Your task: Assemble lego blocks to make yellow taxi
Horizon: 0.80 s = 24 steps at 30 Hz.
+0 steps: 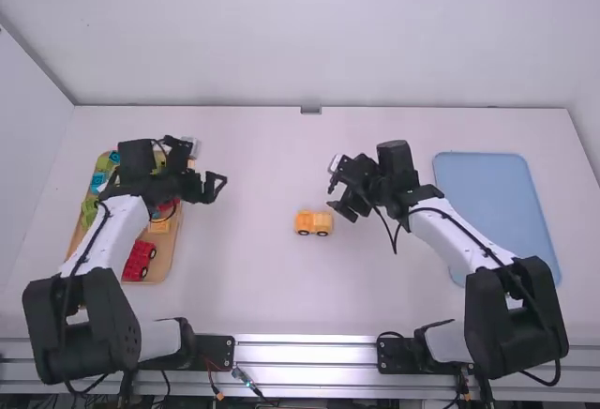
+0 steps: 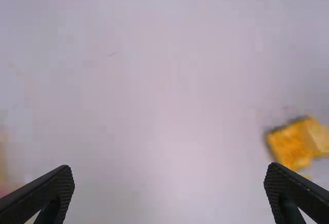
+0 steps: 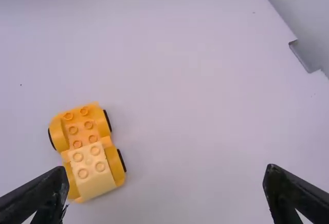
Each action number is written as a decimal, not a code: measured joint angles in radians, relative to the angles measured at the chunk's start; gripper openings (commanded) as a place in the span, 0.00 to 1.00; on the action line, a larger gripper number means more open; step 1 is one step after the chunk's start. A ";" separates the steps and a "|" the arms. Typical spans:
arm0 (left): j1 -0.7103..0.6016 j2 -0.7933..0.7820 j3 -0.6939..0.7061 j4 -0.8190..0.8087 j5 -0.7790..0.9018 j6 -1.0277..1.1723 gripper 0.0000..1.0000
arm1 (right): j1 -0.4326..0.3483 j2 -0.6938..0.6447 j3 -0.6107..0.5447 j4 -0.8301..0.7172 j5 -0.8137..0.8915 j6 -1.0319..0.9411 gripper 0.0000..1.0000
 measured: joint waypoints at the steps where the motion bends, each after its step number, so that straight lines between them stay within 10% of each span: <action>1: 0.013 -0.003 0.000 -0.005 -0.035 -0.051 0.99 | 0.000 0.000 0.000 0.005 0.000 0.000 0.99; 10: 0.169 -0.012 0.002 -0.336 -0.500 -0.692 0.99 | 0.000 0.000 0.000 0.049 0.002 0.007 0.99; 24: 0.213 0.211 0.312 -0.636 -0.592 -0.894 0.99 | 0.000 0.000 0.000 0.085 0.003 0.076 0.99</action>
